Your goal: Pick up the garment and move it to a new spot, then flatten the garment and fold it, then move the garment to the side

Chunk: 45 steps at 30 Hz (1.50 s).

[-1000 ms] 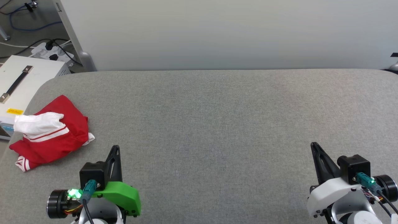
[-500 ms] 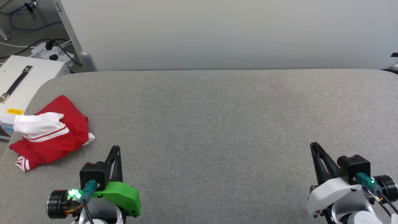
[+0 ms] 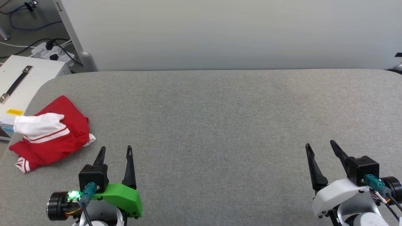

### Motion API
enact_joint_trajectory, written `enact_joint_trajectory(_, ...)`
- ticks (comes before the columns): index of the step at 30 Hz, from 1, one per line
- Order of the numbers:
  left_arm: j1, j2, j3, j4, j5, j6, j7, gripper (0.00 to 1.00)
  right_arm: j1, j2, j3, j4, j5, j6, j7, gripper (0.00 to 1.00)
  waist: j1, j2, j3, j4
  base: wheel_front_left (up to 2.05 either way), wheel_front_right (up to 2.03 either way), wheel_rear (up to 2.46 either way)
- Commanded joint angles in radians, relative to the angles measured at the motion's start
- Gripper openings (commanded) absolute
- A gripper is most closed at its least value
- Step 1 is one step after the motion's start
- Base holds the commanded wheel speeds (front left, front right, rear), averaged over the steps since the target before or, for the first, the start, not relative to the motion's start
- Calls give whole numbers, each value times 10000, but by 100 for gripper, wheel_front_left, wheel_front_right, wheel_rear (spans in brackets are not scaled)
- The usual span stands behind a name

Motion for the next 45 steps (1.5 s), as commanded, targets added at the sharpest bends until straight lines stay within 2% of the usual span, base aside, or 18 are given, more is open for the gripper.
enact_joint_trajectory(1,-54,-5,7,-51,-72,62,-114,100,-23,2,-50,-95,107,-1,-125,100,0,-1,3,1,0,0,0)
enact_joint_trajectory(45,-154,-22,-131,-7,-565,100,-1022,100,179,7,-78,-669,855,-3,-1021,100,0,-1,77,9,0,0,0)
